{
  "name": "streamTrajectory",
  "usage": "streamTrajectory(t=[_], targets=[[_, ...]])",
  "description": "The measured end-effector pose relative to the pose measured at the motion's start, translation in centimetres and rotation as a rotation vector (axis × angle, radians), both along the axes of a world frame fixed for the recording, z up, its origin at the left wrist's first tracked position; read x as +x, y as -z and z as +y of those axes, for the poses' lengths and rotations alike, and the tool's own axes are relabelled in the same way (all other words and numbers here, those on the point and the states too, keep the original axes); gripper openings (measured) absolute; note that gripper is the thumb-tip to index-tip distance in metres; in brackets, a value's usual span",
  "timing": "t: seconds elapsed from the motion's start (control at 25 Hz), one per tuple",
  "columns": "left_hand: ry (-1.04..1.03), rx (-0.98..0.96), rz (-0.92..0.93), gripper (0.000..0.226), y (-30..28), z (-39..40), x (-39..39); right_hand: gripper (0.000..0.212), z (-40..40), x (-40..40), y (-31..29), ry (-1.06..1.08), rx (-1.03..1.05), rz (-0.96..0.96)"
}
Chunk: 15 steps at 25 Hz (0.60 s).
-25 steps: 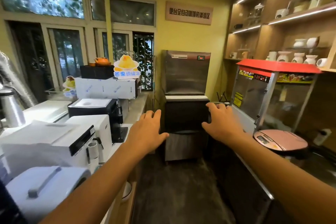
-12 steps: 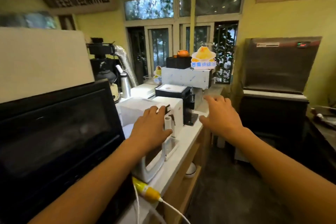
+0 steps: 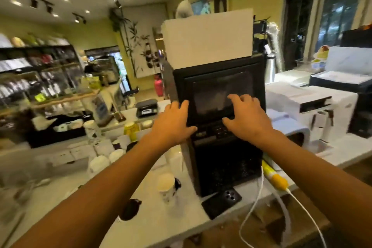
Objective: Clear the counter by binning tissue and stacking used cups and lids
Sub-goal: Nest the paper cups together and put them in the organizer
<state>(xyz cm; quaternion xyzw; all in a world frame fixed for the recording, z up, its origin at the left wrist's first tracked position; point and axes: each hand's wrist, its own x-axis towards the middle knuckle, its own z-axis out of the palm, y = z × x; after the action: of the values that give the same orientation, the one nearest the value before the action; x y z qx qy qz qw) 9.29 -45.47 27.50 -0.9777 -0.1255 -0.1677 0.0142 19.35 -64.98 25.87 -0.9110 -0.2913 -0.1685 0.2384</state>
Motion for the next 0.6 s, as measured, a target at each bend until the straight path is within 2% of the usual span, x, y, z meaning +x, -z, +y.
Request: streamTrajectory(t=[0.16,0.44,0.6], targets=[[-0.131,-0.051,-0.029,0.085,-0.6,6.7,-7.0,0.071,8.2,-3.7,-0.7,-0.162,-0.003,-0.006],[-0.314,-0.048,-0.056,0.082,-0.4,21.3,-18.6,0.071,24.0,-10.7,0.1,-0.251,-0.011,-0.009],[-0.403,-0.086,-0.05,0.092,1.7,29.9,-24.6,0.073,33.9,-16.0,2.1,-0.317,-0.061,0.045]])
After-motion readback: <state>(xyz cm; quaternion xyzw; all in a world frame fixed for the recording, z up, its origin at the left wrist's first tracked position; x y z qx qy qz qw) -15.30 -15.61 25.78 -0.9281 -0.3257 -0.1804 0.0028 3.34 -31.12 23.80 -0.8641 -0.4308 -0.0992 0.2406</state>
